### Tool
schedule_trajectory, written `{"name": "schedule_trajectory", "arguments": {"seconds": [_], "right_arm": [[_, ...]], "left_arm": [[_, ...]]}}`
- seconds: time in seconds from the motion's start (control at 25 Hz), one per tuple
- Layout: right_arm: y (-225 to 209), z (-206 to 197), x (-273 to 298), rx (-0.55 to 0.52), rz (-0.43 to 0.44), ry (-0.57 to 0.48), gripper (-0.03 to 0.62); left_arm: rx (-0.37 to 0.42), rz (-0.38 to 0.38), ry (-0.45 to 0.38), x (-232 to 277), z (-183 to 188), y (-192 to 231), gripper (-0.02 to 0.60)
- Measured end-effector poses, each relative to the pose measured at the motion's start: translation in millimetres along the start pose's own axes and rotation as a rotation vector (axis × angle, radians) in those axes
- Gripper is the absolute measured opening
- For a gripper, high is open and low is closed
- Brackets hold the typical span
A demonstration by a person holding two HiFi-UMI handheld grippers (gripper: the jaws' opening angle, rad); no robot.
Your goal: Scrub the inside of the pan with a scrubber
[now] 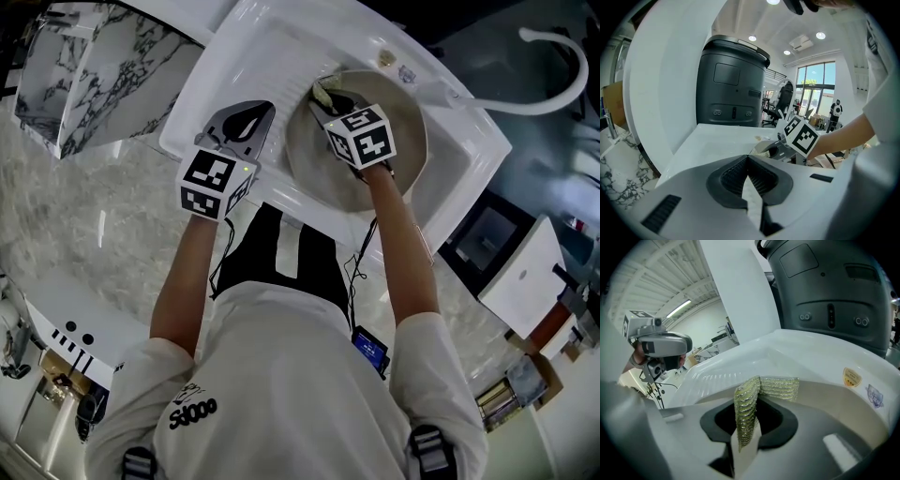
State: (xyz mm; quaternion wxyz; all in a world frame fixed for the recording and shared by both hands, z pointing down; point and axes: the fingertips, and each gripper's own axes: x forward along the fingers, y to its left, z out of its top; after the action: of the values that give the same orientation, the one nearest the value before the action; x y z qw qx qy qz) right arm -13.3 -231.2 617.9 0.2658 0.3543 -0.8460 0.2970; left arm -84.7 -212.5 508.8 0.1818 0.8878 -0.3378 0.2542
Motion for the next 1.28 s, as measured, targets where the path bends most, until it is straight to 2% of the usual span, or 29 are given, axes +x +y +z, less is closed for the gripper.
{"name": "schedule_trajectory", "arguments": {"seconds": [0.2, 0.44, 0.68, 0.96, 1.12, 1.28], "right_arm": [[19, -10, 1, -0.006, 0.109, 0.063, 0.089], [42, -18, -1, -0.077, 0.195, 0.124, 0.089], [61, -26, -5, -0.014, 0.306, 0.161, 0.089], [90, -41, -13, -0.121, 0.412, 0.238, 0.089], [97, -46, -21, -0.082, 0.461, 0.253, 0.089], [110, -58, -32, -0.065, 0.556, 0.300, 0.087]], "left_arm": [[-0.002, 0.014, 0.007, -5, -8, 1, 0.005], [-0.018, 0.055, 0.007, -15, -10, 12, 0.005], [-0.029, 0.054, 0.017, -15, -19, 4, 0.005], [-0.031, 0.055, 0.016, -18, -22, 1, 0.005], [-0.033, 0.054, 0.020, -19, -25, -3, 0.005], [-0.037, 0.046, 0.027, -19, -29, -3, 0.005]]}}
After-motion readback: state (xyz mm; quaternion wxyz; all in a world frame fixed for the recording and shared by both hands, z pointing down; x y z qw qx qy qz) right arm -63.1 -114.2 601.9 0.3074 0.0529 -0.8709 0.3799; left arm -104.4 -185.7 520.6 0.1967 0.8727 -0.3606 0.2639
